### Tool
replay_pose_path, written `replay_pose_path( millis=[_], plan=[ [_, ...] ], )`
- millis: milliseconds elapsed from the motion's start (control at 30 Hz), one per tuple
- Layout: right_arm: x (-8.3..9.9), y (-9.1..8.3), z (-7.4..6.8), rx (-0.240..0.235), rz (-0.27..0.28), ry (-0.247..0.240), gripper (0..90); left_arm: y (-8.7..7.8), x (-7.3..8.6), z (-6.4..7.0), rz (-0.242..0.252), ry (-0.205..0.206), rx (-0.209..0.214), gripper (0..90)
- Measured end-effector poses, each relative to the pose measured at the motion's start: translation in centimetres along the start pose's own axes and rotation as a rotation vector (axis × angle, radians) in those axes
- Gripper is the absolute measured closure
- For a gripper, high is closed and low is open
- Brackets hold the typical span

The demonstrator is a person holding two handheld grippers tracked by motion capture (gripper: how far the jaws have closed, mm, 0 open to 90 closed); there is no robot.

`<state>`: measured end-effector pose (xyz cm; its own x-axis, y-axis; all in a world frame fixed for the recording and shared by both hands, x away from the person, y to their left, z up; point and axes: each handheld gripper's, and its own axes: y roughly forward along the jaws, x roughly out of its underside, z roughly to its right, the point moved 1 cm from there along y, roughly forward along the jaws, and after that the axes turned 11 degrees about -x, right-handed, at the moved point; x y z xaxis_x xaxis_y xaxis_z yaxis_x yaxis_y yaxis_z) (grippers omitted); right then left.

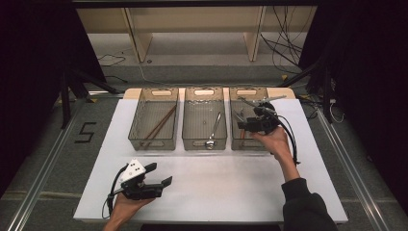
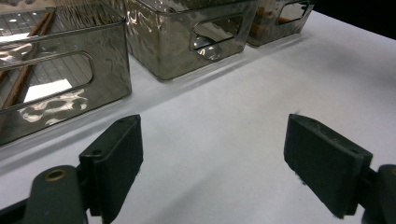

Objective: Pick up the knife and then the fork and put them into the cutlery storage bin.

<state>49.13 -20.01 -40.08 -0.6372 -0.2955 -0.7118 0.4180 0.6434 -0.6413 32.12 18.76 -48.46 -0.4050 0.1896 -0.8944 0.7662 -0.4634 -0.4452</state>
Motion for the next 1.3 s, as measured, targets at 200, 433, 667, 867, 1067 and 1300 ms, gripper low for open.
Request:
replay_pose_path(
  millis=[200,433,667,867,1067,1300],
  plan=[
    [1.1,-0.8,-1.8,-0.048,0.043,-0.035,43.3,0.0,0.0,0.0,-0.001,0.003,0.001,19.5],
    [2.4,-1.5,-3.1,-0.093,0.101,-0.056,39.8,0.0,0.0,0.0,-0.003,0.004,0.004,19.5],
    [3.7,-1.5,-4.0,-0.103,0.129,-0.078,38.3,0.0,0.0,0.1,0.0,0.004,0.006,19.5],
    [4.4,-1.6,-4.7,-0.118,0.149,-0.1,35.5,0.0,0.0,0.1,-0.002,0.005,0.008,19.5],
    [5.0,-1.6,-5.1,-0.126,0.159,-0.11,33.1,0.0,0.0,0.0,-0.001,0.004,0.007,19.5],
    [6.0,-1.8,-5.5,-0.132,0.184,-0.118,32.0,-0.1,0.0,0.1,-0.002,0.009,0.008,19.5]
  ],
)
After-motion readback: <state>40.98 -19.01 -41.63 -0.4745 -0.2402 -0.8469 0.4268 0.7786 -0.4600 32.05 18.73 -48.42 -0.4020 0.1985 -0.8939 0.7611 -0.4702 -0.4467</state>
